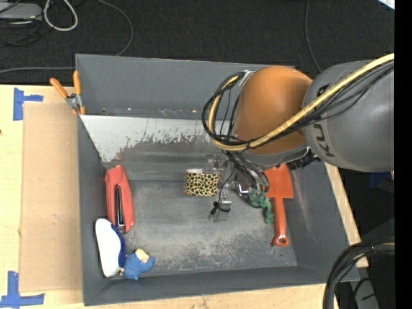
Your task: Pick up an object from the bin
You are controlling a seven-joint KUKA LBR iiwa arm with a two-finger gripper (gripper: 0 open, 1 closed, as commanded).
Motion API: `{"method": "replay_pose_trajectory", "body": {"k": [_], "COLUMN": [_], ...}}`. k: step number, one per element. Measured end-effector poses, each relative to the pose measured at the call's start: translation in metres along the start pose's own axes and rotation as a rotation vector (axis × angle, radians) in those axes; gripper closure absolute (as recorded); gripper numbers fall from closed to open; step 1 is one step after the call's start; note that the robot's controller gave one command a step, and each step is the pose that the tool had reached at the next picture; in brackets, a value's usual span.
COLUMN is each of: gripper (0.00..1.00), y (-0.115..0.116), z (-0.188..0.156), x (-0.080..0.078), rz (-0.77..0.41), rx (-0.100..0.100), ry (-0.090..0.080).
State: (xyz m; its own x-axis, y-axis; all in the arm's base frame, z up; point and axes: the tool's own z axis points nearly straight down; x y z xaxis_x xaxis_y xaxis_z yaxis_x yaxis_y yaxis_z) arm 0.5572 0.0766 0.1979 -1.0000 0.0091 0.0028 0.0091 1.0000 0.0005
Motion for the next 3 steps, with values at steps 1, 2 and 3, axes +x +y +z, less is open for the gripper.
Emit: {"method": "replay_pose_trajectory", "body": {"k": [1,2,3], "gripper": [0.0,1.0,1.0], "y": [0.0,-0.013,-0.013], "z": [0.0,0.003,0.003], "x": [0.0,0.004,0.004], "rz": [0.0,0.018,0.018], "rx": [0.0,0.0,0.0], "ry": [0.0,0.004,0.003]}}
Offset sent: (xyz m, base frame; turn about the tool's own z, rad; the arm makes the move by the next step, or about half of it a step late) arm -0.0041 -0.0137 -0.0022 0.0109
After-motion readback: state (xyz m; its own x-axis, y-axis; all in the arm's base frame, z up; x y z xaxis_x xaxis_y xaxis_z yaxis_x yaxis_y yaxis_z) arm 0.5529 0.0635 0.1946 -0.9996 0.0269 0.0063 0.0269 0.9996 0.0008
